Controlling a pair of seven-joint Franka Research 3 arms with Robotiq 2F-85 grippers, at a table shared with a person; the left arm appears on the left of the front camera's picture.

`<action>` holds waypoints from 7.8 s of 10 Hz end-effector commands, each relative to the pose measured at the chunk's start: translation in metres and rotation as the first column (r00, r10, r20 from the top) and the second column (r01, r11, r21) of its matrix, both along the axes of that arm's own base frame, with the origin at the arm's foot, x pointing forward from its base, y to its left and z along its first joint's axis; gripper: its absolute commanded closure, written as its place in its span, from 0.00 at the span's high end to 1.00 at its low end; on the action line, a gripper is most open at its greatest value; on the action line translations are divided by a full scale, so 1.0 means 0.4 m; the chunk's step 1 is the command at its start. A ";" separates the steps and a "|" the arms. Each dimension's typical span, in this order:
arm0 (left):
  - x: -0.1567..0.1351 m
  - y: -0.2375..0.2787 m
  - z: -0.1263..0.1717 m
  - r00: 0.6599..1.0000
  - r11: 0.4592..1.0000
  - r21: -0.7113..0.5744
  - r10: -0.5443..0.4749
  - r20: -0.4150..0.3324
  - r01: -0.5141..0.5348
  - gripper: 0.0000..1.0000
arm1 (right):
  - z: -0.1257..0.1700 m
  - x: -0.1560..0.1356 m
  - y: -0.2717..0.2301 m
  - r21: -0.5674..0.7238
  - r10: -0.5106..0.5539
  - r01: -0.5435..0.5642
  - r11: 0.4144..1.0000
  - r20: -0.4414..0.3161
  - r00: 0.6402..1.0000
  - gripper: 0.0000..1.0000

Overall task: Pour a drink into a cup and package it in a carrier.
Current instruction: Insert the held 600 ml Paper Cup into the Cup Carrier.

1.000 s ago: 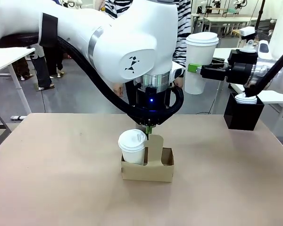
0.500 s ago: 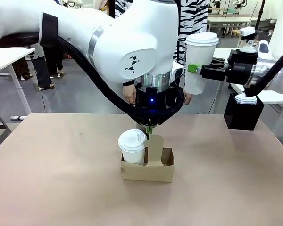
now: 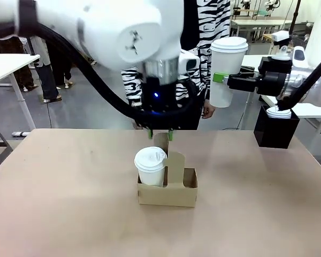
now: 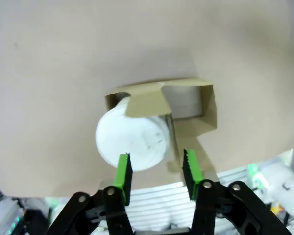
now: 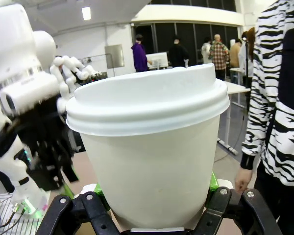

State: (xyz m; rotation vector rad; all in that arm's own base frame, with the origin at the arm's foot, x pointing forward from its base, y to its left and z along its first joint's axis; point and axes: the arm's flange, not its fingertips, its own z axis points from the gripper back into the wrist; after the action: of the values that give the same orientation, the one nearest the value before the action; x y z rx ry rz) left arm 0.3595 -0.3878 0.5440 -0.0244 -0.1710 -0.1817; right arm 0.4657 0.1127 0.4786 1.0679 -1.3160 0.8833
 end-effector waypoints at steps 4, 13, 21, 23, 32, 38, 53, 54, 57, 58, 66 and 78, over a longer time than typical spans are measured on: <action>0.027 0.378 0.123 0.917 0.915 -0.074 -0.391 0.072 0.396 1.00 | -0.074 0.008 0.094 0.013 0.291 -0.294 0.956 0.094 0.952 0.80; 0.132 0.668 0.025 0.844 0.854 -0.017 -0.511 0.163 0.520 1.00 | -0.209 -0.064 0.203 -0.004 0.484 -0.487 0.873 0.118 0.867 0.80; 0.145 0.858 -0.187 0.624 0.690 0.023 -0.667 0.406 0.723 1.00 | -0.357 -0.022 0.273 0.080 0.592 -0.592 0.802 0.028 0.805 0.80; 0.149 0.840 -0.167 0.674 0.735 0.063 -0.649 0.352 0.675 1.00 | -0.388 -0.027 0.254 0.086 0.623 -0.621 0.779 0.003 0.782 0.80; 0.149 0.840 -0.167 0.674 0.735 0.063 -0.649 0.352 0.675 1.00 | -0.499 -0.029 0.280 0.082 0.693 -0.689 0.720 -0.045 0.719 0.80; 0.149 0.840 -0.167 0.674 0.735 0.063 -0.649 0.352 0.675 1.00 | -0.606 -0.006 0.308 -0.003 0.752 -0.754 0.657 -0.061 0.656 0.80; 0.149 0.840 -0.167 0.674 0.735 0.063 -0.649 0.352 0.675 1.00 | -0.343 -0.119 -0.173 -0.275 0.154 -0.230 0.933 -0.270 0.950 1.00; 0.149 0.840 -0.167 0.674 0.735 0.063 -0.649 0.352 0.675 1.00 | -0.314 -0.146 -0.227 -0.324 0.020 -0.127 0.937 -0.315 0.949 1.00; 0.149 0.840 -0.167 0.674 0.735 0.063 -0.649 0.352 0.675 1.00 | -0.256 -0.228 -0.309 -0.481 -0.304 0.121 0.868 -0.323 0.896 1.00; 0.149 0.840 -0.167 0.674 0.735 0.063 -0.649 0.352 0.675 1.00 | -0.247 -0.244 -0.320 -0.509 -0.369 0.181 0.842 -0.297 0.881 1.00; 0.149 0.840 -0.167 0.674 0.735 0.063 -0.649 0.352 0.675 1.00 | -0.231 -0.165 -0.377 -0.516 -0.364 0.183 0.837 -0.274 0.890 1.00; 0.149 0.840 -0.167 0.674 0.735 0.063 -0.649 0.352 0.675 1.00 | -0.231 -0.165 -0.377 -0.516 -0.364 0.183 0.837 -0.274 0.890 1.00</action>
State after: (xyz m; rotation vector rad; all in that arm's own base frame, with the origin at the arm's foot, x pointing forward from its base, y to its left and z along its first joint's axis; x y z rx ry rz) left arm 0.4191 -0.0520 0.4750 -0.1393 -0.5421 -0.9352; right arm 0.4002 -0.0365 0.3858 0.5846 -0.8376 0.6793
